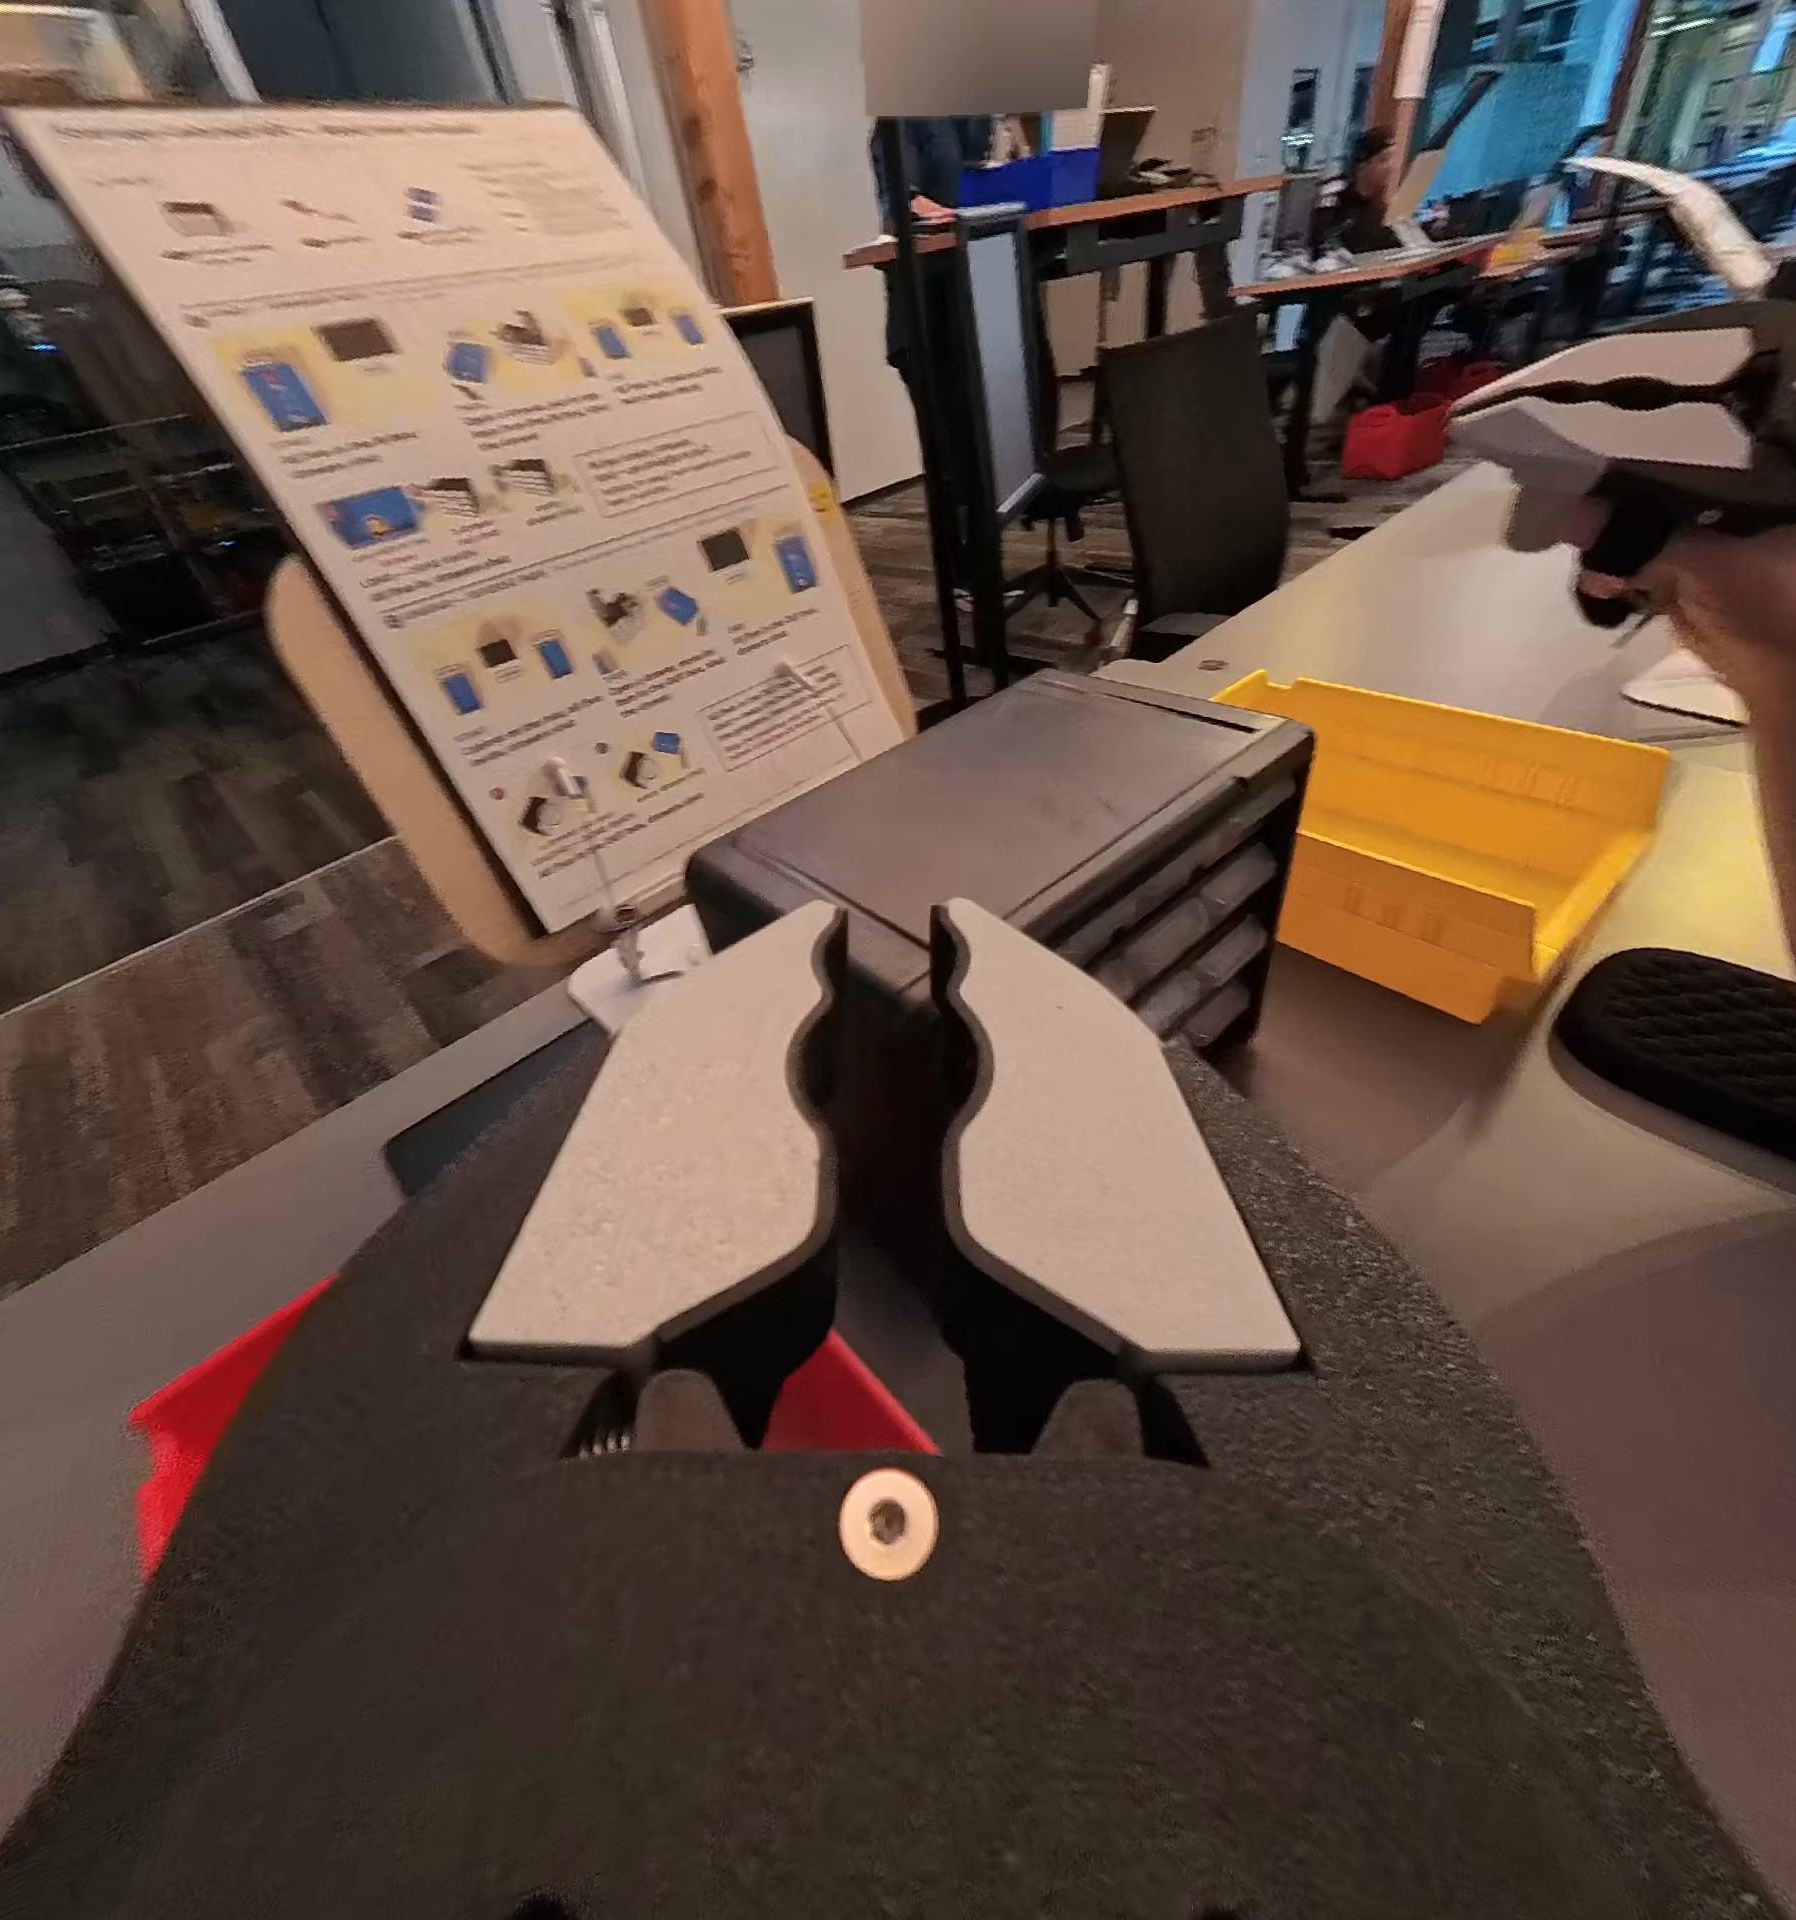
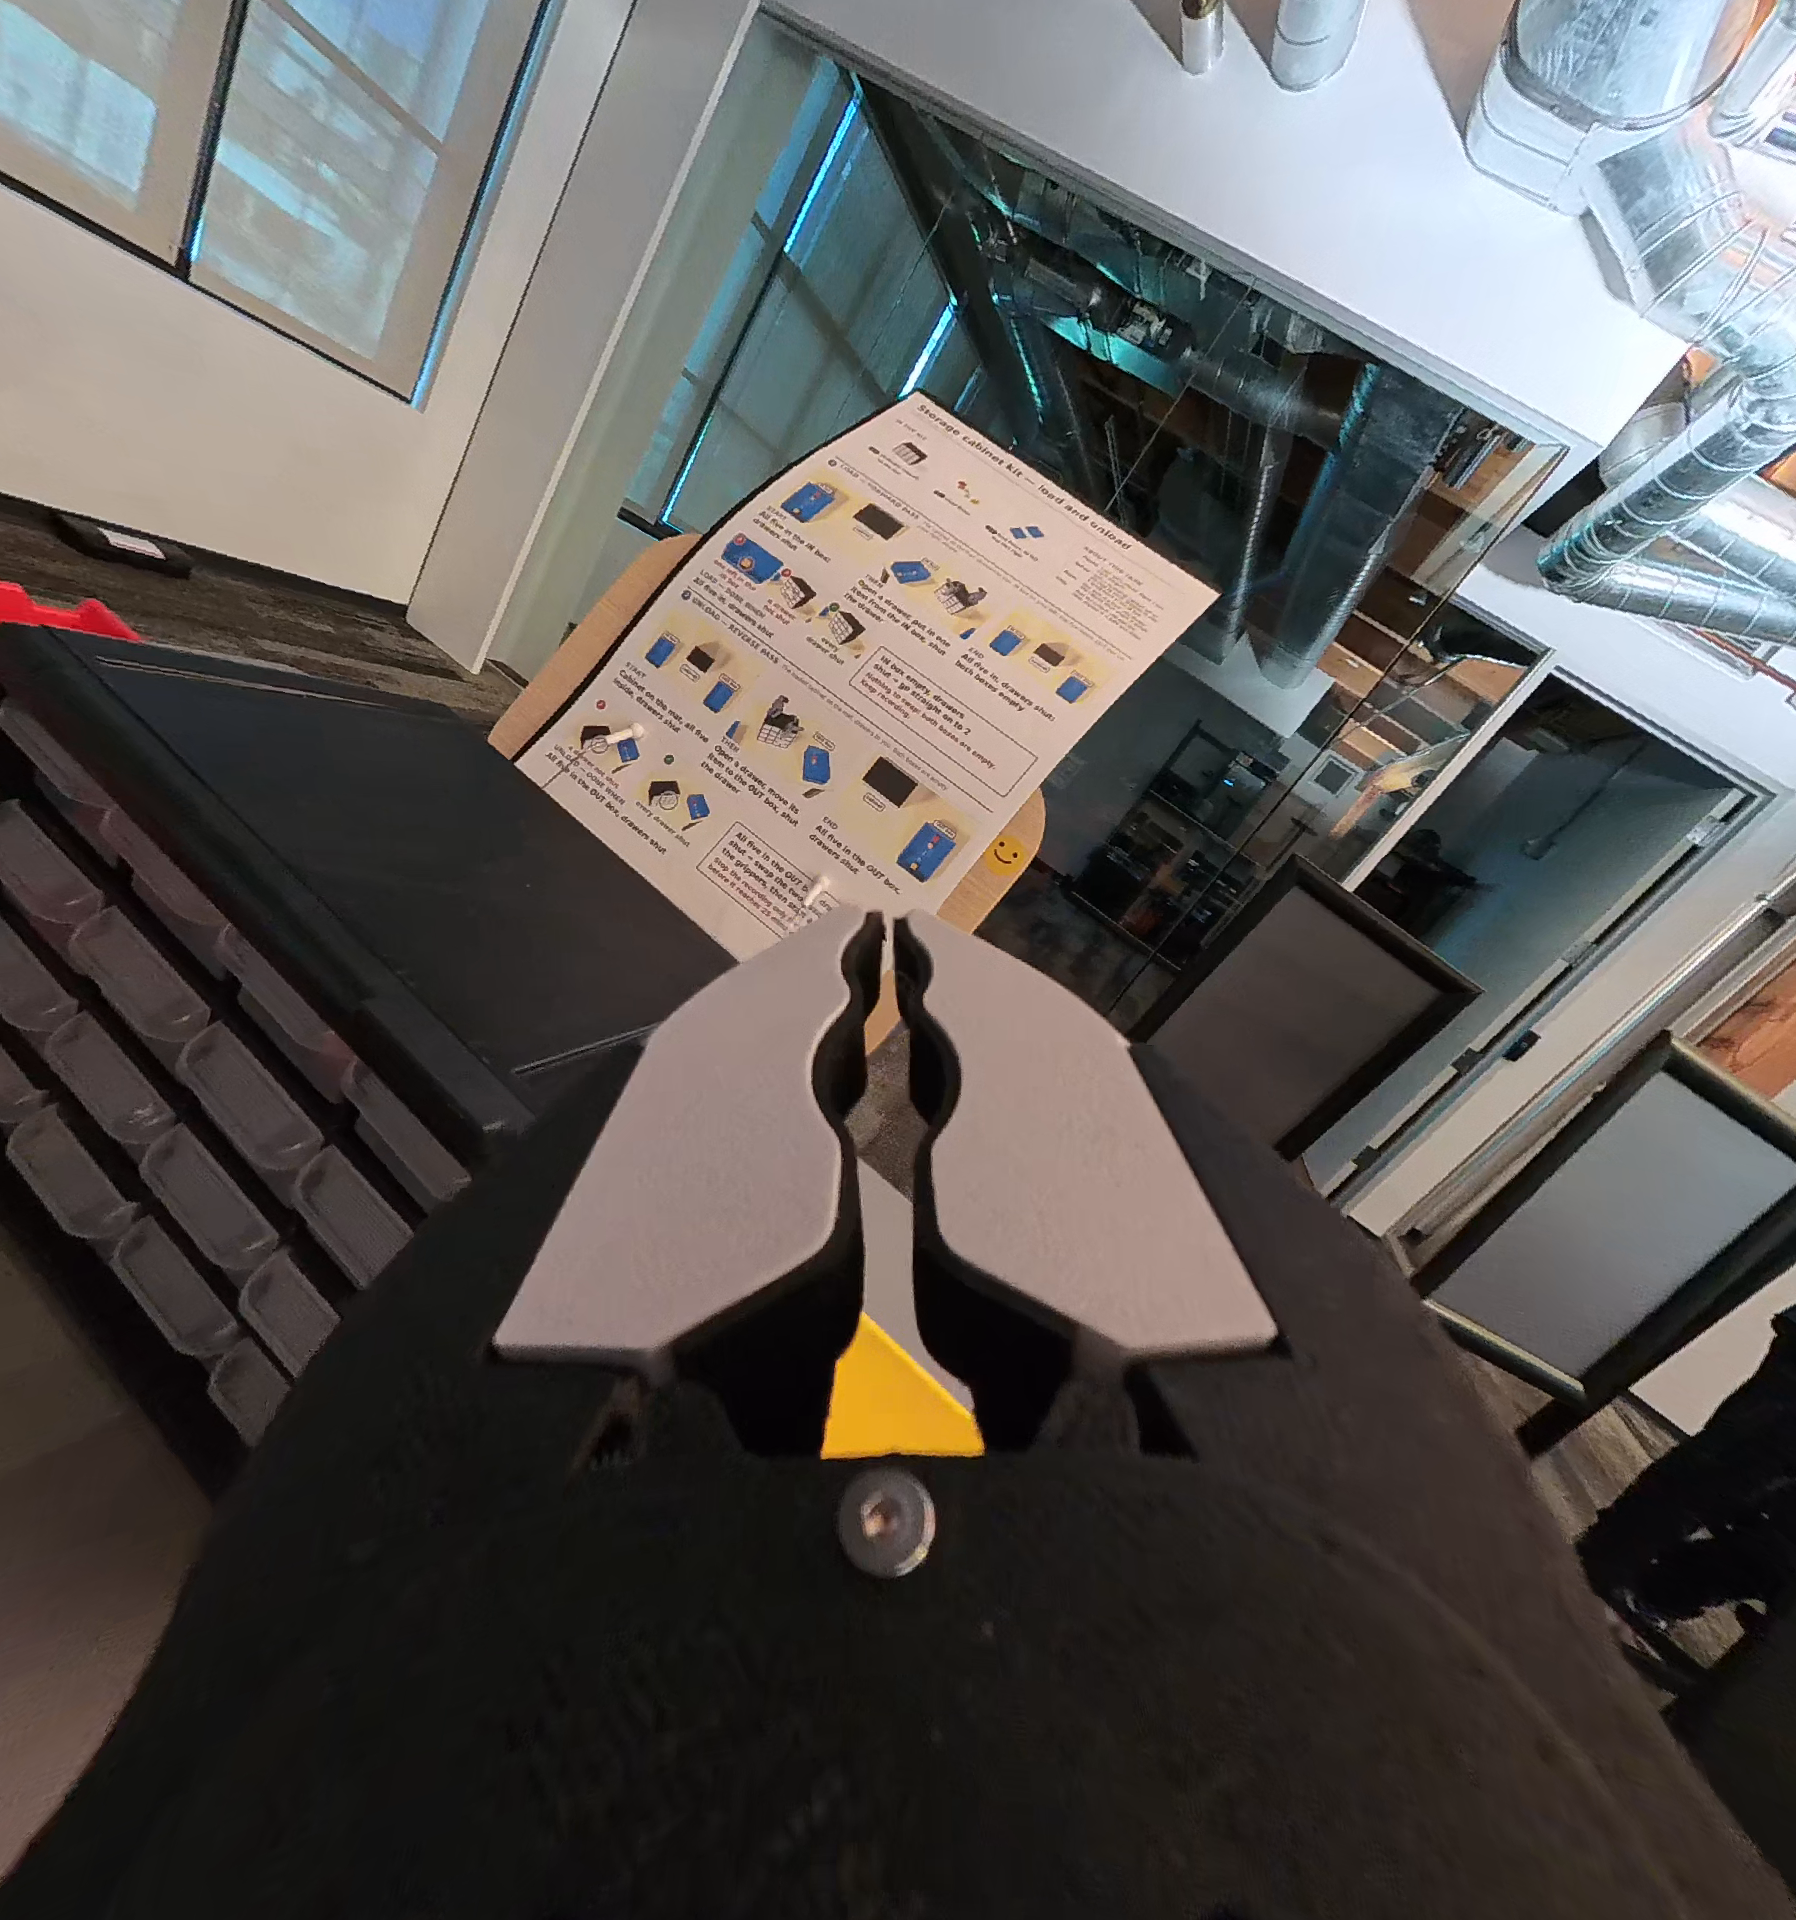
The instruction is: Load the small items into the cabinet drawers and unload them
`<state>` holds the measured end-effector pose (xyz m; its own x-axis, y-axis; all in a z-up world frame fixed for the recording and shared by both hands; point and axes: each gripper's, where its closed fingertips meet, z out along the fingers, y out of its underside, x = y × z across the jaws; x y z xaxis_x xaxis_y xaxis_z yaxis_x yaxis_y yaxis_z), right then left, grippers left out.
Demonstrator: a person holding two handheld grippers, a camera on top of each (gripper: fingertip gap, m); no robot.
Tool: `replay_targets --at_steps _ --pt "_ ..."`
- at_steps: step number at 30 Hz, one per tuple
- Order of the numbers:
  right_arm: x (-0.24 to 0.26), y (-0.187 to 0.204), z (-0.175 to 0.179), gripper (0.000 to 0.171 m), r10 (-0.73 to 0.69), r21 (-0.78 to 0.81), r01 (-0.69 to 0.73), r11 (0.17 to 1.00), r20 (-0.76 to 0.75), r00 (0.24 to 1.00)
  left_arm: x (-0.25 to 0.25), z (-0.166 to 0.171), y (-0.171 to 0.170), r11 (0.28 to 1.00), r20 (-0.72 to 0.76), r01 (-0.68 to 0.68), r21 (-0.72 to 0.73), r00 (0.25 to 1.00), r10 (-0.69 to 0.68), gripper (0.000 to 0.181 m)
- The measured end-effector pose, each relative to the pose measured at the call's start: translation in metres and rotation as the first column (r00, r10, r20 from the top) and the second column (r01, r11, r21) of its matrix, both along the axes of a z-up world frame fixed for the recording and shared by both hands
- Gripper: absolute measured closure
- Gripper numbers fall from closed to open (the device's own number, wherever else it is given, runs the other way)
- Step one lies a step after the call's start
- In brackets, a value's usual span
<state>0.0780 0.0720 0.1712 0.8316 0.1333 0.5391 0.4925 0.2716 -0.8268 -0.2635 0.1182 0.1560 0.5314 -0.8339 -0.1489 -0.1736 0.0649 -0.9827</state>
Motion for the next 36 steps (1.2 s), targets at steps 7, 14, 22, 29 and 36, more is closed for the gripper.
replay_targets --at_steps 7,14,22,29,36 --pt "0.014 -0.002 0.002 0.169 -0.042 0.005 0.042 0.999 -0.002 0.999 -0.033 0.016 0.007 0.994 0.073 -0.105 0.01 0.992 0.104 0.166" --pt "0.021 0.001 0.002 0.169 -0.063 0.012 0.063 0.998 -0.025 0.998 -0.064 0.015 0.029 0.967 0.05 -0.252 0.036 0.967 0.25 0.165" --pt "0.017 0.01 -0.004 0.167 -0.108 -0.007 0.108 0.994 0.014 0.994 -0.043 0.011 0.028 0.992 0.093 -0.121 -0.021 0.988 0.123 0.166" --pt "0.024 0.005 0.001 0.166 -0.066 0.0 0.066 0.998 -0.038 0.997 -0.025 0.008 0.018 0.994 0.045 -0.108 0.018 0.993 0.107 0.167" --pt "0.042 0.006 -0.001 0.166 -0.07 0.001 0.071 0.997 -0.089 0.994 -0.013 0.004 0.016 0.996 0.023 -0.09 0.024 0.996 0.09 0.167"
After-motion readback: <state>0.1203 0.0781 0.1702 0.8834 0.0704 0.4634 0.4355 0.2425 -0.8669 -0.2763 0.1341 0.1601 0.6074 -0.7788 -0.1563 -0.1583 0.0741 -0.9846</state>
